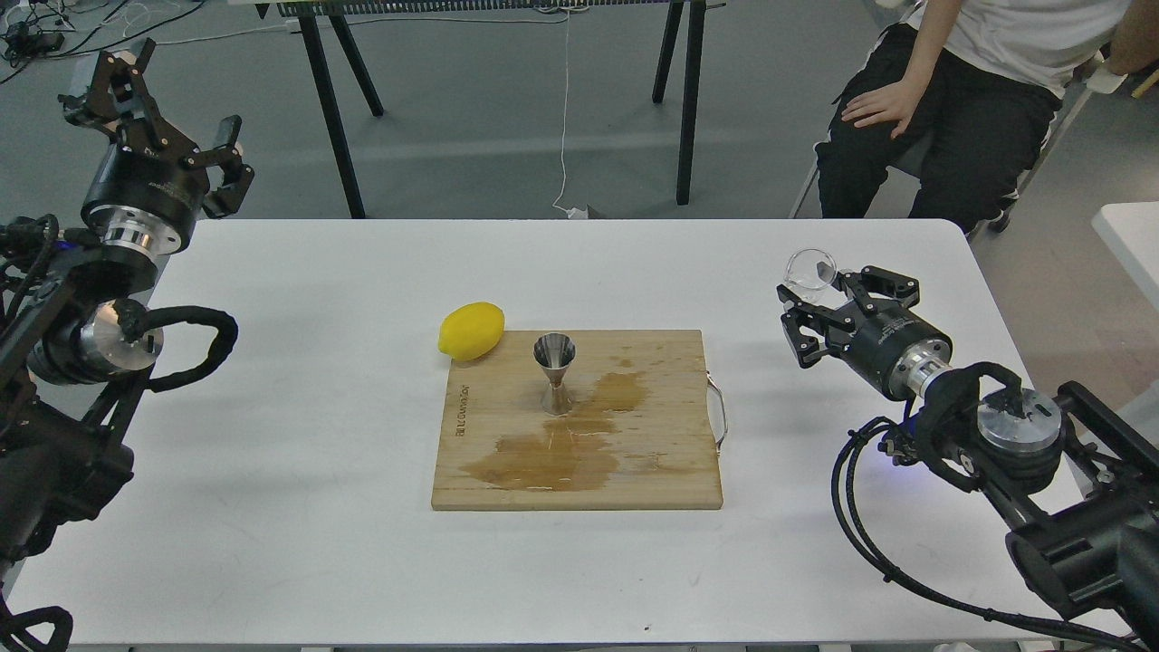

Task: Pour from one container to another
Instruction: 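Lift the glass cup with the right gripper over the jigger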

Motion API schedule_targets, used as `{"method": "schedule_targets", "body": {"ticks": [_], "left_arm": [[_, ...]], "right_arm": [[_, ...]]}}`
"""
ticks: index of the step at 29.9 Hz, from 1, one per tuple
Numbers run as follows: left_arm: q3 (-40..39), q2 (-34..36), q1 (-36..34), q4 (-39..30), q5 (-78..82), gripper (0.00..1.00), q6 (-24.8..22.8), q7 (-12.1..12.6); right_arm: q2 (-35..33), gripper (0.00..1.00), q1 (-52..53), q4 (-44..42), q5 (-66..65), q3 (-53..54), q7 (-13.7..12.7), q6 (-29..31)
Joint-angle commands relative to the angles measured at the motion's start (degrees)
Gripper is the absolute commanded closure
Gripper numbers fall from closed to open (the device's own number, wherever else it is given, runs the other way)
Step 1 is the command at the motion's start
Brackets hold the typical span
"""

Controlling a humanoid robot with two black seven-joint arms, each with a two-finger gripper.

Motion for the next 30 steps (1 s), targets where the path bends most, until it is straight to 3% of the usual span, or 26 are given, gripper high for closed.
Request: {"method": "schedule_targets", "body": {"ticks": [1, 8, 18, 30], "left_arm": [[0.17, 0.01, 0.00, 0.01, 0.00, 0.00, 0.25, 0.00], [0.35, 0.27, 0.00, -0.08, 0.08, 0.00, 1.66, 0.09], [0.35, 1.41, -0.08, -0.17, 0.08, 0.00, 2.36, 0.09], [0.44, 1.41, 0.00, -0.17, 0.00, 0.00, 2.36, 0.00]], "right_arm": [[-0.62, 0.65, 5.11, 0.08, 0.12, -5.70, -0.04, -0.39], [4.29, 0.65, 16.72, -1.67, -1.97, -17.84, 0.40, -4.61], [10.72, 0.65, 21.38, -3.00, -20.25, -28.12, 0.40, -7.25], [11.69, 0.65, 21.74, -3.00, -30.10, -29.63, 0.40, -7.34]]}}
